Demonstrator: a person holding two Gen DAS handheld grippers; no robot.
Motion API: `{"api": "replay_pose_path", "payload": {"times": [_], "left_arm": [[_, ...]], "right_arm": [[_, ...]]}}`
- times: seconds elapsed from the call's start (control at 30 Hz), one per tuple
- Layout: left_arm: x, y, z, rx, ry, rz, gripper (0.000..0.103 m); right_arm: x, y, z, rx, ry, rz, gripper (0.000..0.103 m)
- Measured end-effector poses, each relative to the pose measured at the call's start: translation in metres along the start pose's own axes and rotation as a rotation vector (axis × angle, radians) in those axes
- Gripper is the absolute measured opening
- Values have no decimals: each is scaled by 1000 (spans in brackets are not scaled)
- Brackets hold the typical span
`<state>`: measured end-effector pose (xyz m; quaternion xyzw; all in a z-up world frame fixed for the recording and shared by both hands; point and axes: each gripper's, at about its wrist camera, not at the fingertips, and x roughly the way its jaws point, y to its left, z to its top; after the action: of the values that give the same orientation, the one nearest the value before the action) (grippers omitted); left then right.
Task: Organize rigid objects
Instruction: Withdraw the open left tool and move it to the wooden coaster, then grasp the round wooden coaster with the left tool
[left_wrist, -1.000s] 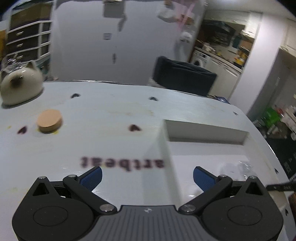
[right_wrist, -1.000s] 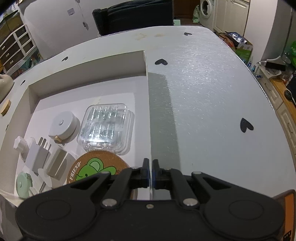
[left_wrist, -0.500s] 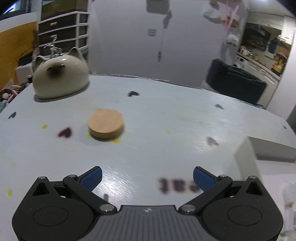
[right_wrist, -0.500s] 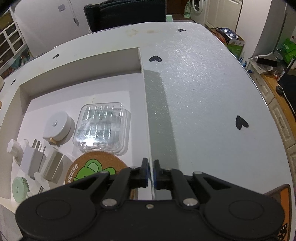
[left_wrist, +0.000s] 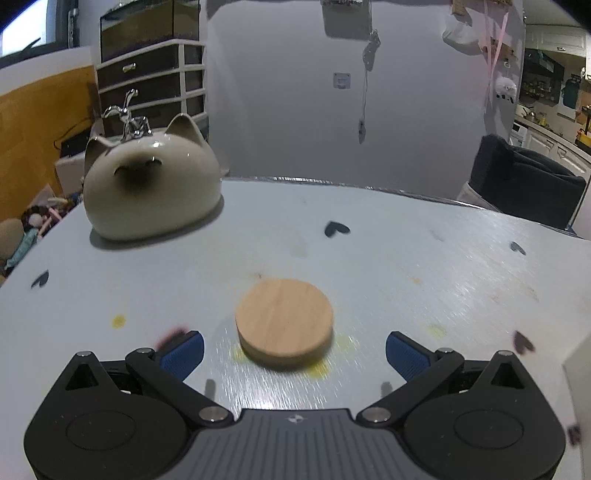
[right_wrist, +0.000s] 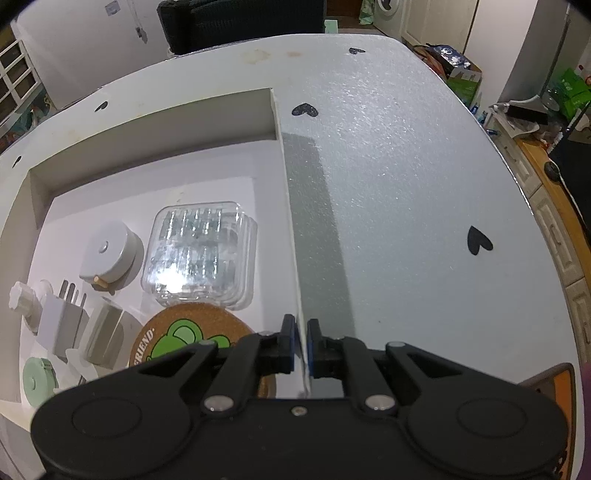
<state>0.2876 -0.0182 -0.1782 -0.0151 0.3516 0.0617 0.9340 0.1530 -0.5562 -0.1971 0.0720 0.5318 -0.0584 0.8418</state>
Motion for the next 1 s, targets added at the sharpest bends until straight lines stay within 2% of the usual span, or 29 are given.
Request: {"api": "replay_pose_path", "payload": {"times": [0.17,0.53,0.57,0.73,0.8,1.0], "left_arm": [[15,2,8,2,-1,-7,103],[28,5,13,-12,22,-83,102],[28,5,13,-9,17,-87,101],[30,4,15,0,23,-68,74],[30,5,12,-4,35,-68,68],[16,3,0,-18,30,-77,67]], "right_arm": [[1,2,1,11,3,-12,9],[1,6,2,22,4,-31,10],[1,6,1,23,3,-32,10],[0,8,1,26,1,-38,11],[0,8,1,26,1,-39,11],[-1,8,0,27,-3,-39,11]]}}
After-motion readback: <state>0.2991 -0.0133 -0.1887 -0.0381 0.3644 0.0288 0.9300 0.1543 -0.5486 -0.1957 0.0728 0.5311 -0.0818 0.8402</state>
